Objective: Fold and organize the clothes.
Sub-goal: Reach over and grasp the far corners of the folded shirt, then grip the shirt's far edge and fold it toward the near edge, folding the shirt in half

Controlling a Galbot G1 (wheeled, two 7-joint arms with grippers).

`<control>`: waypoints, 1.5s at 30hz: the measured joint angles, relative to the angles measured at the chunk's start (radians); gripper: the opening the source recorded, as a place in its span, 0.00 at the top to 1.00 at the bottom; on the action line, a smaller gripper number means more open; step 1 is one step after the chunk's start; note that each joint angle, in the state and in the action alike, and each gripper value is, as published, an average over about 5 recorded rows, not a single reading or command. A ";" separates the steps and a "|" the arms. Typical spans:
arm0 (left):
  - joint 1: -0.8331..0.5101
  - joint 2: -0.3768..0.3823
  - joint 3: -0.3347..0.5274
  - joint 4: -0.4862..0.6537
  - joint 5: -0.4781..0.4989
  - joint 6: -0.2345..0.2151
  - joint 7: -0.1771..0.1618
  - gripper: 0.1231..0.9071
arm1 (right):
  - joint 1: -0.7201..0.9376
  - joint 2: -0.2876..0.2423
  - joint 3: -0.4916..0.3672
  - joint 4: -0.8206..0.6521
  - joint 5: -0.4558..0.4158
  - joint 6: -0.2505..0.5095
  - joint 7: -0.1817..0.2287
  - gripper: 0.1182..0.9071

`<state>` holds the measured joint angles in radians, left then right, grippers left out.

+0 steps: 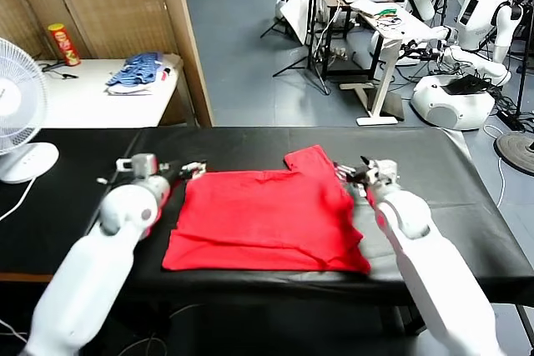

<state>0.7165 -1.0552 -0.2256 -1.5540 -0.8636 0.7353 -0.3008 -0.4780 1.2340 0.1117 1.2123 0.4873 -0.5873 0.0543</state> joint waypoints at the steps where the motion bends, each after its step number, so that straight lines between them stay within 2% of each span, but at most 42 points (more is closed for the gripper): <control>1: -0.001 -0.002 0.001 0.009 -0.001 0.001 0.003 0.14 | 0.011 0.011 -0.002 -0.022 -0.002 0.001 -0.002 0.14; 7: -0.005 -0.016 0.003 0.049 0.000 0.001 0.025 0.14 | 0.049 0.063 -0.012 -0.113 -0.023 0.003 -0.013 0.14; 10: -0.014 -0.022 0.004 0.070 0.011 -0.005 0.037 0.14 | 0.056 0.081 -0.012 -0.140 -0.025 0.001 -0.015 0.18; 13: -0.022 -0.027 0.005 0.092 0.027 -0.017 0.052 0.14 | 0.057 0.094 -0.011 -0.154 -0.027 -0.002 -0.015 0.34; 15: -0.027 -0.032 0.005 0.109 0.032 -0.024 0.057 0.16 | 0.056 0.099 -0.008 -0.160 -0.028 -0.002 -0.016 0.48; 18: -0.031 -0.038 0.003 0.129 0.032 -0.032 0.061 0.29 | 0.053 0.104 -0.002 -0.163 -0.028 -0.002 -0.016 0.69; 21: -0.035 -0.042 0.000 0.147 0.033 -0.038 0.067 0.50 | 0.046 0.106 0.005 -0.158 -0.028 0.001 -0.015 0.89; 24: -0.038 -0.046 0.000 0.157 0.037 -0.041 0.076 0.72 | 0.039 0.105 0.013 -0.148 -0.025 0.010 -0.013 0.99; 27: -0.038 -0.047 0.001 0.154 0.040 -0.041 0.084 0.92 | 0.028 0.099 0.022 -0.130 -0.011 0.021 -0.009 0.99; 30: -0.034 -0.046 0.002 0.142 0.040 -0.041 0.088 1.00 | 0.011 0.088 0.031 -0.092 0.012 0.024 -0.004 0.99; 36: -0.016 -0.029 -0.008 0.089 0.041 -0.041 0.083 1.00 | -0.057 0.036 0.058 0.065 0.065 0.014 0.008 0.99; 45: 0.069 0.030 -0.054 -0.100 0.038 -0.039 0.048 1.00 | -0.241 -0.094 0.122 0.380 0.111 -0.001 0.018 0.99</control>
<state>0.7856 -1.0254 -0.2797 -1.6539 -0.8254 0.6958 -0.2531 -0.7193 1.1399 0.2340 1.5926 0.5986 -0.5882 0.0720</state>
